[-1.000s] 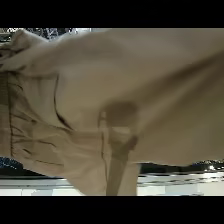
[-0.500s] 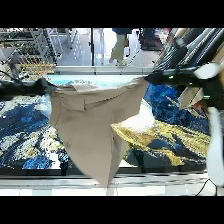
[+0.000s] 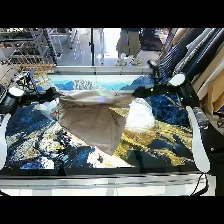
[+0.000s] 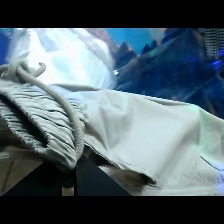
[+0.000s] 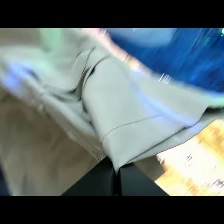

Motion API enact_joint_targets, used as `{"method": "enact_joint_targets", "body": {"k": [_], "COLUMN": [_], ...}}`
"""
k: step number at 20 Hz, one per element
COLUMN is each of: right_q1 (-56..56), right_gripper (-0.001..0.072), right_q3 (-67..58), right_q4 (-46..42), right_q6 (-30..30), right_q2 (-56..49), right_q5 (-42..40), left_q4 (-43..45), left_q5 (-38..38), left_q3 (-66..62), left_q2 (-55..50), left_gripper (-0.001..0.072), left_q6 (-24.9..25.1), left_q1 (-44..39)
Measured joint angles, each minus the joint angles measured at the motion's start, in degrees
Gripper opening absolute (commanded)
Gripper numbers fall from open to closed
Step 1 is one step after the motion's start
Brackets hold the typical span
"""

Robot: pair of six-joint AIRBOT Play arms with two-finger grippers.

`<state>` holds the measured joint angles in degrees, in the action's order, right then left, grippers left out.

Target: Fold the clothes and pants, and hang the long-sleeved shirts on hangers.

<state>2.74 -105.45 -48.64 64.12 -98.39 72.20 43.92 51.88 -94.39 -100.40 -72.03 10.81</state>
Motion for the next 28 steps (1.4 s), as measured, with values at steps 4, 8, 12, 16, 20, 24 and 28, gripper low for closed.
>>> {"method": "enact_joint_targets", "body": {"k": [4, 8, 12, 16, 20, 24, 28], "right_q1": [4.2, 11.5, 20.0, 22.9, 16.5, 6.6, 5.1], "right_gripper": [0.0011, 0.0012, 0.0262, 0.0464, 0.0544, 0.0582, 0.0582], "right_q3": [4.3, 12.3, 22.2, 27.8, 34.4, 49.5, 61.3], "right_q4": [0.0, 0.2, -0.3, -2.2, -1.9, 2.1, 16.3], "right_q6": [1.9, 3.9, 5.9, 7.4, 9.3, 12.3, 5.3], "right_q2": [0.0, 0.1, 0.1, 1.0, 8.6, 17.6, 18.4], "right_q5": [13.6, 19.0, 15.9, 9.2, 4.7, -4.4, -15.0], "left_q4": [7.0, 14.1, 18.9, 20.4, 20.9, 20.4, 15.9], "left_q5": [7.2, 14.5, 19.8, 21.6, 22.5, 23.1, 24.3], "left_q3": [-0.2, -0.2, -0.2, -1.0, -4.3, -6.3, -6.7], "left_q2": [-0.8, -2.4, -5.2, -5.8, -3.3, 1.9, 4.7], "left_gripper": [0.0018, 0.0019, 0.0182, 0.0479, 0.0479, 0.0475, 0.0473], "left_q6": [0.0, 0.1, 0.5, 0.5, 0.5, 0.5, 0.5], "left_q1": [3.5, 5.9, 6.4, 6.9, 8.8, 10.5, 9.2]}}
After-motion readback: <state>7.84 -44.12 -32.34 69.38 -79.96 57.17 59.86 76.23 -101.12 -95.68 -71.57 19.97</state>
